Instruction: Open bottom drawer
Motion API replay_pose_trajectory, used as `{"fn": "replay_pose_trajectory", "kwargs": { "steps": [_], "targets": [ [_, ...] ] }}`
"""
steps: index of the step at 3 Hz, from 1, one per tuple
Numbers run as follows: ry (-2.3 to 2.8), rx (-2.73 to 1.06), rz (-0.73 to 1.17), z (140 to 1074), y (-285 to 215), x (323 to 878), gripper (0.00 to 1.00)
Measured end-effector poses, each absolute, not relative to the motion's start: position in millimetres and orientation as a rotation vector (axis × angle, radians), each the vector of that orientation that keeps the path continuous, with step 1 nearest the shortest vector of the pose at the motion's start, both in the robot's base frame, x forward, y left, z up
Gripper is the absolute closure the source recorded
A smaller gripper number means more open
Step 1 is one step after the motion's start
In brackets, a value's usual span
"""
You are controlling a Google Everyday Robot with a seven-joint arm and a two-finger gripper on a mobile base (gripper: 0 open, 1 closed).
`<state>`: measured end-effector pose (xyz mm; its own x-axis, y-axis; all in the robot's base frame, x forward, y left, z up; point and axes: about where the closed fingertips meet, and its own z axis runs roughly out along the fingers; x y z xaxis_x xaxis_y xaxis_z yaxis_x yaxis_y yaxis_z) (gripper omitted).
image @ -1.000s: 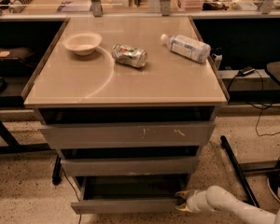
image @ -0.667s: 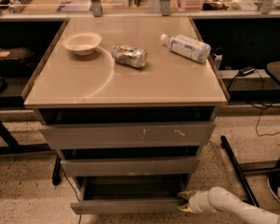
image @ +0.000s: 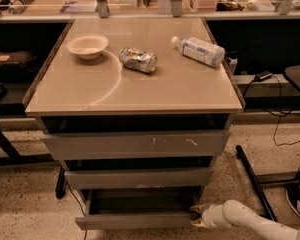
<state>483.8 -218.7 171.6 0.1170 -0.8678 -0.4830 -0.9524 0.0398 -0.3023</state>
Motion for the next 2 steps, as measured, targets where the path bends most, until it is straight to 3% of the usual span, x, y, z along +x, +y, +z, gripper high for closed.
{"fn": "replay_pose_trajectory", "kwargs": {
  "steps": [1, 2],
  "targets": [
    [1.758, -1.838, 0.213, 171, -216, 483, 0.36],
    [1.691, -1.864, 0.363, 155, -181, 450, 0.11]
  ]
}}
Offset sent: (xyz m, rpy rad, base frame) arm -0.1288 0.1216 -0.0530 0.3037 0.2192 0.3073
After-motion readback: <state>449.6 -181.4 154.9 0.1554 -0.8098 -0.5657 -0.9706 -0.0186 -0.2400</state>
